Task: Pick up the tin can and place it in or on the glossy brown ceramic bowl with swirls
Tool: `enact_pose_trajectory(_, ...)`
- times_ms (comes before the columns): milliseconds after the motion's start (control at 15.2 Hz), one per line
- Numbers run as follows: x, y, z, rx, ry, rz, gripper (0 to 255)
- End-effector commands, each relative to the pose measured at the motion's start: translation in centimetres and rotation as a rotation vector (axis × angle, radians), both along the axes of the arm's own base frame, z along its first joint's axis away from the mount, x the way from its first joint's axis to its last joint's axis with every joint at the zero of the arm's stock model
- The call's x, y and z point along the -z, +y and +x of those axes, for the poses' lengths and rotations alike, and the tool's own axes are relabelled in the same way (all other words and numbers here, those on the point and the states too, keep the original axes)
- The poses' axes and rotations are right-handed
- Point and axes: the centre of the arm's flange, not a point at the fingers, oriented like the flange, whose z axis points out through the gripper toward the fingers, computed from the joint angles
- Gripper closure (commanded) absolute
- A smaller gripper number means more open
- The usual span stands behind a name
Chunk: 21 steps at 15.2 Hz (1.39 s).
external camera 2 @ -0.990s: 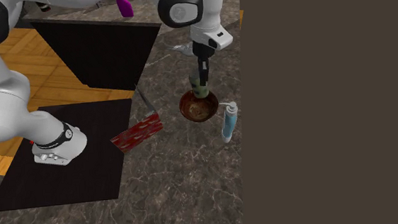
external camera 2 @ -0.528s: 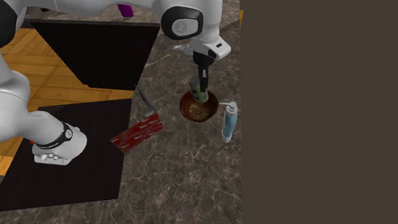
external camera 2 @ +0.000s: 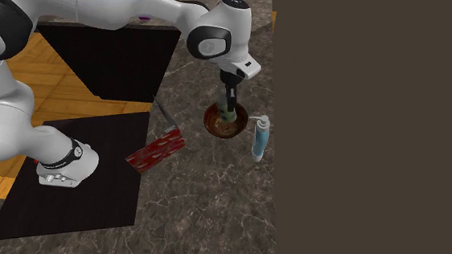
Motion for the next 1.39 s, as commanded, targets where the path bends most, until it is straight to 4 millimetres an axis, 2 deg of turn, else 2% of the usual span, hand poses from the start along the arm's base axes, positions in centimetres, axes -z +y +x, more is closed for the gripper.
enact_pose_trajectory(0,0.4,0.0,0.0,0.0,-0.001,0.0,255)
enact_pose_trajectory(396,0.4,0.0,0.0,0.0,-0.001,0.0,255)
enact_pose_trajectory(462,0.4,0.0,0.0,0.0,-0.001,0.0,0)
enact_pose_trajectory(792,0.4,0.0,0.0,0.0,-0.001,0.0,0)
enact_pose_trajectory(1056,-4.6,0.5,0.4,0.0,-0.001,0.0,0)
enact_pose_trajectory(1320,-4.6,0.5,0.4,0.0,-0.001,0.0,0)
